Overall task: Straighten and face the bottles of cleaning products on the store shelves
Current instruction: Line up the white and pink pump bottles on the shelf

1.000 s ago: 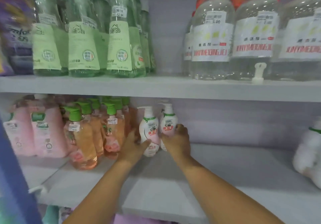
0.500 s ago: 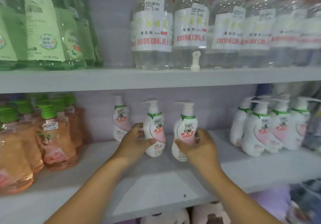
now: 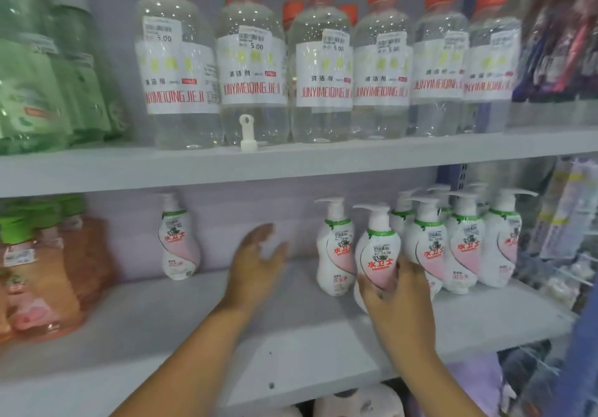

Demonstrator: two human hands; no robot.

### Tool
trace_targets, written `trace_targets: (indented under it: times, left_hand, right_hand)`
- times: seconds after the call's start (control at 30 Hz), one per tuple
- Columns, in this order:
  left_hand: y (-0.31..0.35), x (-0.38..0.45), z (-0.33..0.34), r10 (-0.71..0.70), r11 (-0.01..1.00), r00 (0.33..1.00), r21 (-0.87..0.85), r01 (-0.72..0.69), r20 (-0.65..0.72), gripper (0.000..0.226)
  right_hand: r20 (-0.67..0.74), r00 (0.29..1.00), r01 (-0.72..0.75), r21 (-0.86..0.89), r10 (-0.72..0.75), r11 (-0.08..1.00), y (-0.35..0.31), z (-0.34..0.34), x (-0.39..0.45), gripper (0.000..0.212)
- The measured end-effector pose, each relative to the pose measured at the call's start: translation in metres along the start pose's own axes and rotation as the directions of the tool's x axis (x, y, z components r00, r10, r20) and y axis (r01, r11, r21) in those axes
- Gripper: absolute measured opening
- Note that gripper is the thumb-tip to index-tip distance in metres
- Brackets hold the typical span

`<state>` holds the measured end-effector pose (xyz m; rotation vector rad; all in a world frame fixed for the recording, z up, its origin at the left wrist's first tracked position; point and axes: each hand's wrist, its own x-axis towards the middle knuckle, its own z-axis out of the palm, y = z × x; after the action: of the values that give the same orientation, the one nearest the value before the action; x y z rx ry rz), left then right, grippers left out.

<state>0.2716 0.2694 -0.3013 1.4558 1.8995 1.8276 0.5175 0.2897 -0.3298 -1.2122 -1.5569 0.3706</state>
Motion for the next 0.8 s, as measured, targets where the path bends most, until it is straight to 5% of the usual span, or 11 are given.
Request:
trace_targets:
  times: [0.07, 0.13, 0.2, 0.27, 0.4, 0.63, 0.8]
  left_hand:
    - [-0.029, 0.018, -0.051, 0.071, 0.991, 0.887, 0.134, -0.01, -0.456, 0.048]
    - [-0.056, 0.035, -0.098, -0.045, 0.976, 0.77, 0.138, 0.171, -0.636, 0.068]
    - [-0.074, 0.046, -0.121, -0.284, 0.945, 0.8, -0.015, 0.326, -0.529, 0.083]
    - [-0.09, 0.052, -0.123, -0.403, 0.91, 0.851, -0.051, 0.411, -0.337, 0.075]
    - [-0.107, 0.064, -0.122, -0.328, 0.921, 0.915, 0.138, 0.365, -0.234, 0.041]
    - [-0.069, 0.04, -0.085, -0.265, 0.951, 0.964, 0.177, 0.255, 0.033, 0.044]
    - [-0.026, 0.0, -0.049, -0.204, 0.979, 0.919, 0.094, 0.183, 0.336, 0.04]
  right_hand:
    - [0.011, 1.0, 0.006, 0.026, -0.007, 1.0, 0.002, 0.003, 0.001, 0.066]
    - [0.017, 1.0, 0.005, 0.039, -0.006, 0.999, 0.004, 0.005, 0.002, 0.069]
    - [0.017, 1.0, 0.009, 0.055, -0.01, 0.998, 0.006, 0.007, 0.002, 0.067]
    - [0.033, 0.999, 0.004, 0.066, -0.006, 0.998, 0.004, 0.008, 0.001, 0.066]
    - [0.074, 0.997, 0.009, 0.111, -0.018, 0.994, 0.002, 0.009, 0.001, 0.058]
    - [0.069, 0.997, 0.014, 0.095, -0.021, 0.995, 0.008, 0.01, -0.003, 0.055]
    - [0.092, 0.996, -0.004, 0.105, -0.006, 0.994, 0.009, 0.008, -0.004, 0.057]
